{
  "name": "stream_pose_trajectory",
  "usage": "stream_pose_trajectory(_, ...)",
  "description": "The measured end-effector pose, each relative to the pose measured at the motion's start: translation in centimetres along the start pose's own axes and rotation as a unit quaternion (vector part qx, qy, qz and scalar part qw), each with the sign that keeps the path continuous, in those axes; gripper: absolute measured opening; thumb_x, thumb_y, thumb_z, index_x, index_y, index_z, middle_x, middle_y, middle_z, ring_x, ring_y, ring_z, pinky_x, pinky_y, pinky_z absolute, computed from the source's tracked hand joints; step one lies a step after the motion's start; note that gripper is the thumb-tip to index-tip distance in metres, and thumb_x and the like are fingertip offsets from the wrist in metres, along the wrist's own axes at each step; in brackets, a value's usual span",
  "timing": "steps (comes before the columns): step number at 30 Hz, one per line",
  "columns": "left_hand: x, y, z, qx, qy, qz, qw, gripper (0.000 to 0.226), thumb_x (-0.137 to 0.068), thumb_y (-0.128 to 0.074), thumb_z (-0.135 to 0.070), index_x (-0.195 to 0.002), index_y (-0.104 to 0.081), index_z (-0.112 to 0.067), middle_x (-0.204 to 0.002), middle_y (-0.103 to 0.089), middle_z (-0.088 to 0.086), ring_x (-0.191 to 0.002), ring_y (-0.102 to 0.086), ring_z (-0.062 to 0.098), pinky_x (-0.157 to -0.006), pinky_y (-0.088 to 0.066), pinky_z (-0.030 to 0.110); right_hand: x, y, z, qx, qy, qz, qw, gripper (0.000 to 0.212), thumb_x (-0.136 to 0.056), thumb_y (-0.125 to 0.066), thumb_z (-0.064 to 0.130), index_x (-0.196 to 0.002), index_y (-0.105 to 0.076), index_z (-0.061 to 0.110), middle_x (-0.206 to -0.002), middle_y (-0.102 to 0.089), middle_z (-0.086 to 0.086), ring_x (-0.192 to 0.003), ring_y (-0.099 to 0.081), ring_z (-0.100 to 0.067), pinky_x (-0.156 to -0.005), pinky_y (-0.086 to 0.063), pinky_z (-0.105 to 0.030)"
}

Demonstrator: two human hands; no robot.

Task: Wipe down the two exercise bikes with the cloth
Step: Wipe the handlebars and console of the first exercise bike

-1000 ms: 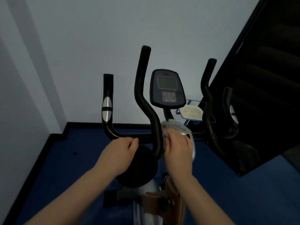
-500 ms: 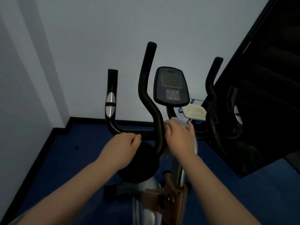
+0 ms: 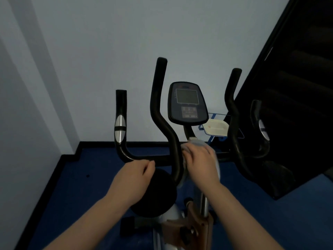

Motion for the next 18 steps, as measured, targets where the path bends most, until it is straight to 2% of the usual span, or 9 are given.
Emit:
stream_pose_trajectory(2, 0.3, 0.0, -0.3, -0.011, -0.018, -0.028, 0.999, 0.039, -0.098, -0.047, -0.034, -0.065, -0.057, -0.015, -0.064, -0.056, -0.005, -0.055, -0.050, 0.005, -0.058, -0.044, 0.032, 0.2, 1.4, -0.2, -0.095, -0.014, -0.005, 0.995, 0.020, -0.096, -0.055, 0.015, -0.103, -0.070, 0.027, -0.095, -0.069, 0.006, -0.093, -0.061, -0.013, -0.090, -0.048, -0.039)
stream_pose_trajectory(4, 0.7, 0.3, -0.7, 0.000, -0.073, -0.101, 0.992, 0.022, -0.094, -0.052, -0.029, -0.077, -0.066, -0.025, -0.079, -0.061, -0.011, -0.072, -0.058, 0.005, -0.067, -0.049, 0.027, 0.2, 3.1, 0.6, -0.185, -0.047, -0.026, 0.981, 0.020, -0.097, -0.054, 0.017, -0.105, -0.067, 0.029, -0.096, -0.068, 0.009, -0.093, -0.062, -0.009, -0.082, -0.053, -0.033)
stream_pose_trajectory(7, -0.1, 1.5, -0.7, 0.015, -0.171, -0.194, 0.966, 0.015, -0.093, -0.056, -0.019, -0.089, -0.069, -0.026, -0.086, -0.063, -0.020, -0.082, -0.060, 0.004, -0.068, -0.046, 0.017, -0.4, 4.2, 2.4, -0.249, -0.021, -0.084, 0.965, 0.021, -0.096, -0.056, 0.018, -0.111, -0.066, 0.030, -0.100, -0.067, 0.015, -0.095, -0.061, 0.001, -0.082, -0.052, -0.024)
stream_pose_trajectory(9, -1.6, 2.5, 0.2, 0.018, -0.186, -0.224, 0.957, 0.016, -0.093, -0.057, -0.013, -0.093, -0.069, -0.025, -0.089, -0.063, -0.021, -0.082, -0.060, 0.005, -0.068, -0.047, 0.017, -1.0, 3.8, 3.8, -0.261, 0.007, -0.067, 0.963, 0.024, -0.094, -0.060, 0.023, -0.116, -0.063, 0.033, -0.106, -0.065, 0.017, -0.100, -0.059, 0.003, -0.088, -0.051, -0.026)
stream_pose_trajectory(10, -2.5, 3.1, 0.8, 0.015, -0.182, -0.236, 0.954, 0.019, -0.093, -0.058, -0.010, -0.095, -0.068, -0.026, -0.092, -0.063, -0.020, -0.083, -0.059, 0.003, -0.070, -0.047, 0.018, -1.3, 3.2, 4.3, -0.250, 0.023, -0.029, 0.968, 0.025, -0.093, -0.061, 0.026, -0.117, -0.061, 0.034, -0.109, -0.064, 0.019, -0.103, -0.055, 0.008, -0.096, -0.048, -0.031)
stream_pose_trajectory(11, -3.3, 3.7, 1.4, 0.005, -0.178, -0.246, 0.953, 0.021, -0.093, -0.058, -0.008, -0.096, -0.067, -0.026, -0.096, -0.064, -0.018, -0.087, -0.059, 0.001, -0.075, -0.048, 0.020, -1.3, 2.4, 4.6, -0.219, 0.050, 0.012, 0.974, 0.024, -0.092, -0.062, 0.030, -0.116, -0.062, 0.035, -0.112, -0.062, 0.021, -0.104, -0.050, 0.016, -0.108, -0.039, -0.036)
stream_pose_trajectory(13, -4.6, 4.6, 3.1, -0.032, -0.185, -0.253, 0.949, 0.023, -0.092, -0.058, -0.005, -0.099, -0.069, -0.023, -0.111, -0.065, -0.014, -0.102, -0.057, -0.002, -0.090, -0.048, 0.027, -1.2, 0.9, 4.5, -0.121, 0.166, 0.068, 0.976, 0.027, -0.092, -0.054, 0.042, -0.116, -0.064, 0.035, -0.113, -0.064, 0.023, -0.102, -0.046, 0.021, -0.122, -0.010, -0.039)
stream_pose_trajectory(15, -5.1, 4.8, 5.1, -0.080, -0.218, -0.225, 0.946, 0.022, -0.092, -0.056, -0.009, -0.103, -0.071, -0.019, -0.125, -0.060, -0.010, -0.122, -0.049, 0.003, -0.103, -0.042, 0.032, -1.2, 0.5, 3.5, -0.065, 0.262, 0.132, 0.954, 0.037, -0.096, -0.040, 0.049, -0.125, -0.059, 0.039, -0.125, -0.061, 0.023, -0.117, -0.047, 0.014, -0.121, 0.005, -0.035)
stream_pose_trajectory(18, -4.6, 4.2, 7.3, -0.129, -0.240, -0.161, 0.948, 0.025, -0.096, -0.052, -0.013, -0.114, -0.069, -0.016, -0.144, -0.048, -0.004, -0.142, -0.032, 0.013, -0.113, -0.030, 0.035, -1.7, 1.2, 1.3, -0.013, 0.319, 0.222, 0.921, 0.049, -0.099, -0.027, 0.051, -0.147, -0.033, 0.044, -0.154, -0.028, 0.023, -0.143, -0.012, 0.009, -0.119, 0.013, -0.034)
Point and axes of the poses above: each hand's wrist, its own x-axis away from the middle knuckle, its own y-axis out of the back of the hand, z = x × y, the point moved 1 cm from there along -x, towards the middle knuckle
